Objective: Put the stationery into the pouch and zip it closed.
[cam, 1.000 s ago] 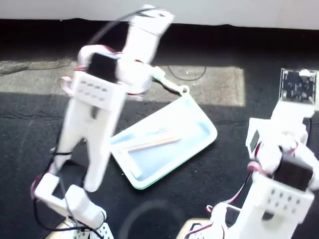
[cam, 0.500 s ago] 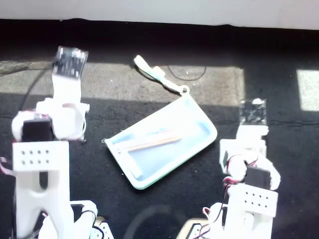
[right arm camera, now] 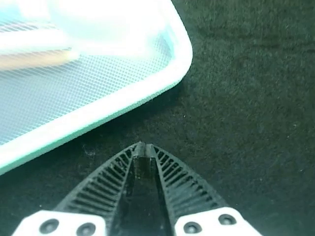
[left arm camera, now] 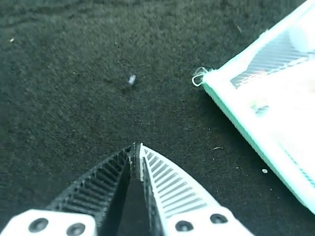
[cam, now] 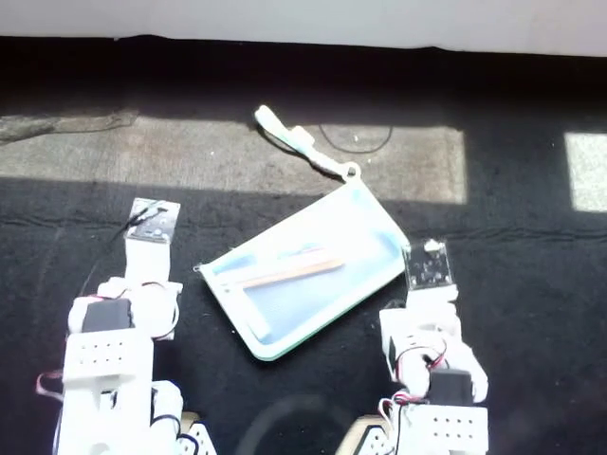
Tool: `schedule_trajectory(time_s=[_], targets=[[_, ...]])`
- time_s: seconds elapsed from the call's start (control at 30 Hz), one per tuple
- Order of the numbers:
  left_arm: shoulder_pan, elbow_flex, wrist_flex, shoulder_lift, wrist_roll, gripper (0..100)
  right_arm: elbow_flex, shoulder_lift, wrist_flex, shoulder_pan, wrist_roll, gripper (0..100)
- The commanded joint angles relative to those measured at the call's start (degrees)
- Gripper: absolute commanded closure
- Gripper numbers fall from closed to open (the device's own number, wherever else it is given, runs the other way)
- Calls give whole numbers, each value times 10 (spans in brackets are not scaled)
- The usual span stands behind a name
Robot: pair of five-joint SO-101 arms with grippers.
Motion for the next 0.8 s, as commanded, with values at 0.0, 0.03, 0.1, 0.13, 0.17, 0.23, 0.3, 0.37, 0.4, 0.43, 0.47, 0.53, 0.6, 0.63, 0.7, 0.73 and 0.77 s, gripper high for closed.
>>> schedule_trajectory(time_s=[0.0, 0.03, 0.1, 0.13, 0.17, 0.23, 0.3, 0.37, 0.4, 0.43, 0.47, 0.53, 0.6, 0.63, 0.7, 0.73, 0.77], targets=[[-8, 5, 50, -110, -5, 987, 22, -55, 47, -9, -55, 988], [-7, 15, 60, -150, -5, 987, 25, -44, 48, -9, -59, 988], [-7, 46, 62, -231, -20, 986, 28, -33, 47, -9, -57, 988], [-7, 69, 62, -270, -34, 986, 29, -33, 50, -9, -57, 988], [-7, 97, 62, -311, -47, 986, 29, -33, 51, -9, -57, 988], [-7, 157, 66, -387, -55, 986, 29, -33, 51, -9, -57, 988], [-7, 213, 63, -446, -55, 986, 29, -33, 51, -9, -57, 988], [-7, 247, 62, -437, -55, 986, 44, -33, 51, -9, -57, 988], [-7, 251, 63, -426, -54, 986, 59, -33, 48, -9, -57, 988], [-7, 251, 63, -414, -48, 986, 79, -33, 47, -9, -57, 988], [-8, 251, 63, -408, -35, 986, 91, -31, 51, -9, -58, 988], [-8, 251, 66, -410, 0, 986, 96, -32, 64, -6, -61, 988], [-7, 251, 78, -411, 30, 986, 94, -32, 78, -6, -61, 988], [-7, 251, 92, -412, 42, 986, 94, -32, 81, -6, -61, 990], [-7, 251, 118, -416, 56, 990, 94, -32, 81, -6, -61, 990], [-9, 251, 124, -420, 58, 990, 94, -32, 81, -6, -61, 990], [-10, 251, 126, -425, 58, 991, 94, -32, 81, -6, -61, 990]])
